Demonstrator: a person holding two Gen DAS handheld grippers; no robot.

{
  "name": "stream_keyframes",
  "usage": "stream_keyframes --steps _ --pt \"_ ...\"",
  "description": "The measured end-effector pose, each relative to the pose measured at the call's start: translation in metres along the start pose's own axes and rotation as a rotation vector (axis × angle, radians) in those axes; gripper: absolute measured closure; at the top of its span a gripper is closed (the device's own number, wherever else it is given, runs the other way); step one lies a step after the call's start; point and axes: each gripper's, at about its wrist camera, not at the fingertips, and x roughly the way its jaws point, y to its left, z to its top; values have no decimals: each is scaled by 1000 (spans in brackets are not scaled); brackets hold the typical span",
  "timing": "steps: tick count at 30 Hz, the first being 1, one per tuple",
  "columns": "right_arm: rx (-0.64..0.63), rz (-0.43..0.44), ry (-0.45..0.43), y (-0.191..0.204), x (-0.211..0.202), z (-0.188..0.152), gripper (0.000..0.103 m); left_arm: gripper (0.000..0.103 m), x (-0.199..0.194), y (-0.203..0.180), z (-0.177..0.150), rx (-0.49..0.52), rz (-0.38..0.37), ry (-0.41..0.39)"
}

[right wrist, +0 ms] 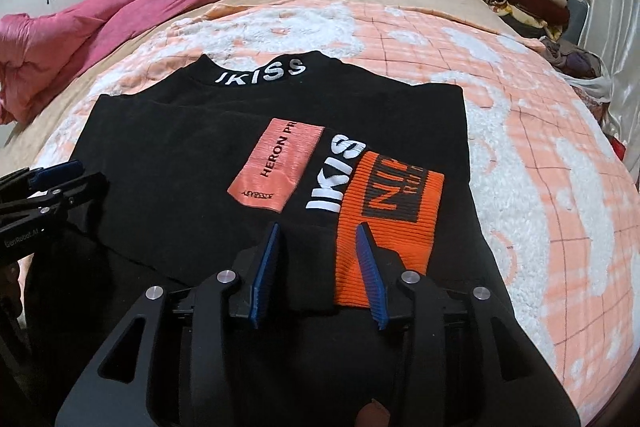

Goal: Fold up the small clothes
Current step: 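Open the right tool and lift it off the folded sleeve, then move both tools down to the hem of the black shirt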

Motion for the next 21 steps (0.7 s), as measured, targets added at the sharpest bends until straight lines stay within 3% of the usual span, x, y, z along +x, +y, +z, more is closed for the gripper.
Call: stream_keyframes --steps 5,11,13,18,21 --pt "13 1 -1 -2 -4 -1 62 54 -1 0 0 4 1 -2" --pt "25 21 -20 -5 -18 -5 47 54 -7 0 -3 -2 -6 -10" --pt "39 42 -20 -7 -23 -7 35 54 -11 2 -4 -4 -9 -12" --pt "45 48 -50 -9 -41 -9 27 54 -21 2 -9 -4 -13 -22" --pt "47 57 -70 -10 -53 -11 22 42 -28 2 -11 -1 -9 -30"
